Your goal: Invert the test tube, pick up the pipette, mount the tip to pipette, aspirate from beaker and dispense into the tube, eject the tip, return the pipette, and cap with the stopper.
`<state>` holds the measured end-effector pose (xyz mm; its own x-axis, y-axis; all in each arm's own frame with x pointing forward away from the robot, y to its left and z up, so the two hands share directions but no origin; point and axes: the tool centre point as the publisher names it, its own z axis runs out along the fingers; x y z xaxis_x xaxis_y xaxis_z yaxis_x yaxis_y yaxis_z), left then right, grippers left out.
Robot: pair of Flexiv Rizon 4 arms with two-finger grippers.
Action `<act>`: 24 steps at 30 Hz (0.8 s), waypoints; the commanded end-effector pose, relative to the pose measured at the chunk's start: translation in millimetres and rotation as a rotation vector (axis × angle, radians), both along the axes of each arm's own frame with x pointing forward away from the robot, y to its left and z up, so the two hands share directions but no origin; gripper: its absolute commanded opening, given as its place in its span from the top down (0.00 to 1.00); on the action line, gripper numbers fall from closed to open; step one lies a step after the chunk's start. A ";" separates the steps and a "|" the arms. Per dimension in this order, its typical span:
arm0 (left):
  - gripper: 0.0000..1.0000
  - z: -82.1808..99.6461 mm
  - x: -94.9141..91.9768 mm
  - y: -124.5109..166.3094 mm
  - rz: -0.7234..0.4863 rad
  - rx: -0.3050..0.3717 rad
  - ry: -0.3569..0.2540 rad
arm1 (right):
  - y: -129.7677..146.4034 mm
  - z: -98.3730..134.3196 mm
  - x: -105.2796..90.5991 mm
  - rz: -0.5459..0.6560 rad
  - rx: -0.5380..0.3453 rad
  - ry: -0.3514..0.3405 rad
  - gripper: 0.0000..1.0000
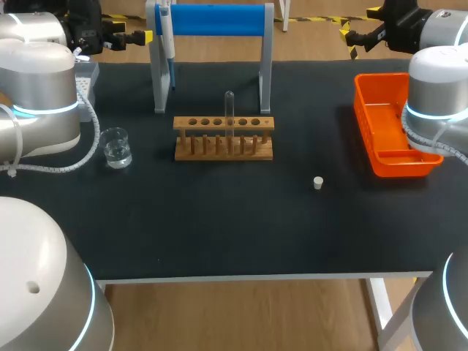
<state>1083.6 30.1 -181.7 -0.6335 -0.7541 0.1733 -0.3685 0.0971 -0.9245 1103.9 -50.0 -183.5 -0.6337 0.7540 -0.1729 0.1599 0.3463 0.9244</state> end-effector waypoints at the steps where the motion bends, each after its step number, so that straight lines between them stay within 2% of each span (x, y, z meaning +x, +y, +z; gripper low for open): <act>1: 0.00 -0.1 0.0 0.0 0.000 -0.001 0.000 | 0.0 -0.2 0.3 0.000 0.000 -0.001 0.00; 19: 0.00 -0.1 0.0 0.0 0.000 -0.001 0.000 | 0.0 -0.2 0.3 0.000 0.000 -0.001 0.00; 23: 0.00 -0.1 0.0 0.0 0.000 -0.001 0.000 | 15.6 -3.7 -31.7 0.079 0.018 0.003 0.00; 24: 0.00 -0.1 0.0 0.0 0.000 -0.001 0.000 | 23.0 -5.2 -45.4 0.109 0.028 0.008 0.00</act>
<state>1083.6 30.1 -181.7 -0.6335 -0.7540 0.1733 -0.3685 0.0971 -0.9245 1087.7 -24.1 -188.7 -0.6950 0.7020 -0.1554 0.1425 0.3464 0.9272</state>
